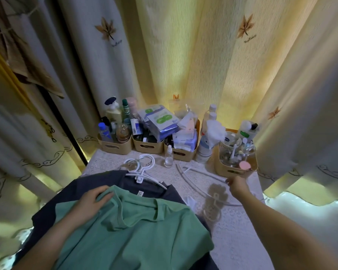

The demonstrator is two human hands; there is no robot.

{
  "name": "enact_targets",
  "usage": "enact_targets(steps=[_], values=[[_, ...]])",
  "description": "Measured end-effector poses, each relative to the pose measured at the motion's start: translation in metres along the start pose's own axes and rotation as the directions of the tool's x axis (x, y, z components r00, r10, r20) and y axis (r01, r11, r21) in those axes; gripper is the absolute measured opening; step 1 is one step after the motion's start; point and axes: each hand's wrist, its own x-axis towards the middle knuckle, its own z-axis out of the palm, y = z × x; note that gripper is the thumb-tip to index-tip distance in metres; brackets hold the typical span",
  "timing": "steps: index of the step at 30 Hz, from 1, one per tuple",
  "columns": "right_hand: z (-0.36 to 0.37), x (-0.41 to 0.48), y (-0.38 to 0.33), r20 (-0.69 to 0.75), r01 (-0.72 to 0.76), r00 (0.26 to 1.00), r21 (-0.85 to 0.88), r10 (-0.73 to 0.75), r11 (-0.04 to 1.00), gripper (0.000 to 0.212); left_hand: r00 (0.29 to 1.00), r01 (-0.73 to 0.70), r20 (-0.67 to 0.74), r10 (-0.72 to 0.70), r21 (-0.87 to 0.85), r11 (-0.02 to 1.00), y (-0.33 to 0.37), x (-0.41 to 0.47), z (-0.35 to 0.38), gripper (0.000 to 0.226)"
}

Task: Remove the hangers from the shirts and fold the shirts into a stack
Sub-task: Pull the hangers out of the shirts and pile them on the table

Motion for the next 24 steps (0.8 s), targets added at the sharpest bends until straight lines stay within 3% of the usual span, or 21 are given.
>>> enact_targets(steps=[5,8,12,14,18,24], values=[[0.027,-0.02,0.015,0.276,0.176,0.954,-0.216,-0.113,0.96,0.023,0.999,-0.019,0.027,0.019,-0.012,1.0,-0.002,0.002,0.0,0.011],[0.037,-0.03,0.024,0.317,0.236,0.938,-0.287,-0.141,0.928,0.023,0.999,-0.019,0.048,0.019,-0.01,1.0,-0.005,0.006,0.001,0.011],[0.047,-0.035,0.033,0.285,0.279,0.944,-0.424,-0.166,0.862,0.019,0.997,-0.034,0.072,0.034,0.001,0.999,-0.005,0.012,0.003,0.012],[0.055,-0.038,0.036,0.269,0.276,0.947,-0.401,-0.176,0.873,0.014,0.995,-0.041,0.087,0.041,-0.003,0.999,-0.005,0.015,0.003,0.013],[0.054,-0.041,0.039,0.186,0.342,0.936,-0.28,-0.299,0.897,0.027,0.992,-0.05,0.119,0.048,0.012,0.999,-0.006,0.021,0.004,0.012],[0.005,-0.024,0.019,-0.175,0.43,0.881,-0.089,-0.439,0.898,0.024,0.991,-0.066,0.117,0.062,0.03,0.997,-0.007,0.023,0.004,0.015]])
